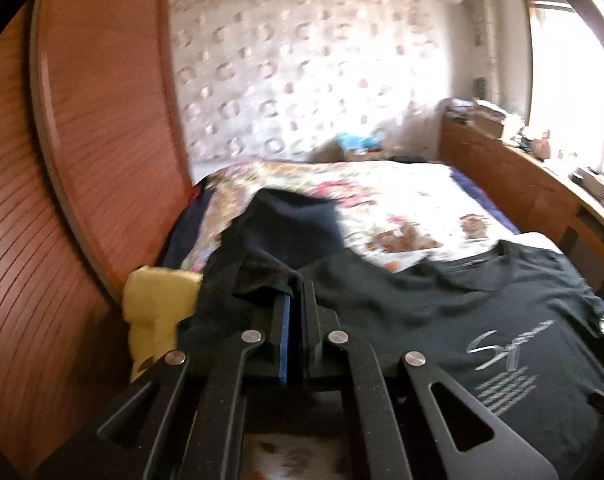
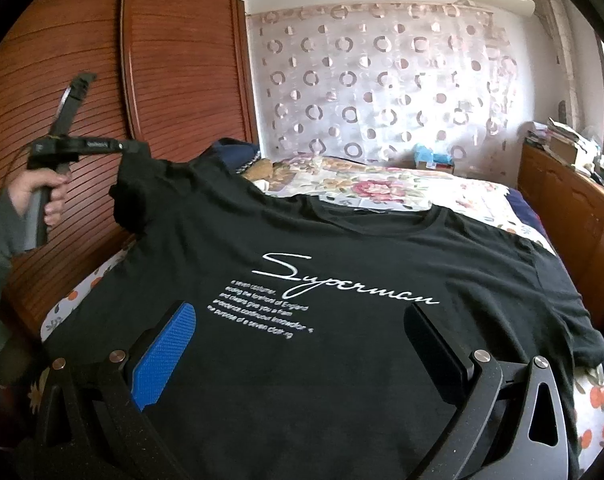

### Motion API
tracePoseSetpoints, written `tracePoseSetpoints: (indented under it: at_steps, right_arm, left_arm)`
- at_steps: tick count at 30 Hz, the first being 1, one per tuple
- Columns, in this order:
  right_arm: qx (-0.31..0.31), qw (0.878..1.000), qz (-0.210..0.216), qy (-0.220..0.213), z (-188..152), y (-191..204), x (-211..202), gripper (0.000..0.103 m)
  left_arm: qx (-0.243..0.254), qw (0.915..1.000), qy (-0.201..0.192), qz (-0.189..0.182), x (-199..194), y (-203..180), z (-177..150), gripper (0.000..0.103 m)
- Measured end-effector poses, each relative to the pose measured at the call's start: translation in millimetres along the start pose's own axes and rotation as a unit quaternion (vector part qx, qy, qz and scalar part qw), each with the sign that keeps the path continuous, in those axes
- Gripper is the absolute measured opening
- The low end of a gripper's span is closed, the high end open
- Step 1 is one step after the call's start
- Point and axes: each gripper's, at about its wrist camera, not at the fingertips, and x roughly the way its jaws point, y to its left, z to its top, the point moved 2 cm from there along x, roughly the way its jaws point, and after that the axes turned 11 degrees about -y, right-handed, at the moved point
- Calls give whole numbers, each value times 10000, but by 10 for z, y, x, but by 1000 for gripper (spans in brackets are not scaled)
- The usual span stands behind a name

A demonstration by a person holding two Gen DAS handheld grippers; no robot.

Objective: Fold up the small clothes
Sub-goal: 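Grasp the black T-shirt's sleeve edge with the left gripper, then fold the gripped side of the shirt inward over the printed front with the left gripper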

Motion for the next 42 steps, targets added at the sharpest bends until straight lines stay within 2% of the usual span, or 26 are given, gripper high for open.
tracePoseSetpoints:
  at_steps: [7,12,15,17,18,19,21,25,28,31,33,37,42]
  right_arm:
    - [177,9994,-276,-93,2,-169,-85,103]
    - [285,9987,-419,-80,-9,-150,-83,103]
    - [267,9985,-468,-71,-11,-109,-66,103]
    - [280,9984,-478,-56,-9,-80,-48,103]
    - [287,9984,-485,-52,-12,-64,-38,103]
    - [293,9984,-491,-50,-11,-55,-34,103]
    - [290,9984,-485,-37,-18,-22,-16,103]
    - [211,9991,-367,-34,9,-13,-6,103]
    - [96,9998,-184,-9,52,8,85,103]
    - [-19,9999,73,69,114,20,251,93]
    - [-74,9994,291,166,158,35,414,78]
    - [-135,9966,661,478,247,-3,833,71]
    - [-193,9910,869,997,269,20,1440,58]
  left_arm:
    - [236,9959,-27,-875,-34,-758,193,5]
    - [483,9915,195,-1196,74,-1155,81,5]
    - [510,9879,331,-1423,69,-1296,-4,10]
    - [540,9862,326,-1530,3,-1337,-36,19]
    - [535,9858,297,-1561,-52,-1364,-30,29]
    - [523,9857,268,-1577,-92,-1373,-26,42]
    - [476,9859,197,-1593,-186,-1327,-31,50]
    - [457,9878,33,-1486,-371,-1235,-97,74]
    - [364,9894,18,-1409,-488,-1121,-230,79]
    - [258,9907,48,-1333,-543,-1017,-390,80]
    - [239,9917,102,-1263,-558,-953,-514,81]
    - [110,9924,267,-1193,-543,-846,-738,82]
    - [67,9925,552,-1092,-449,-766,-986,83]
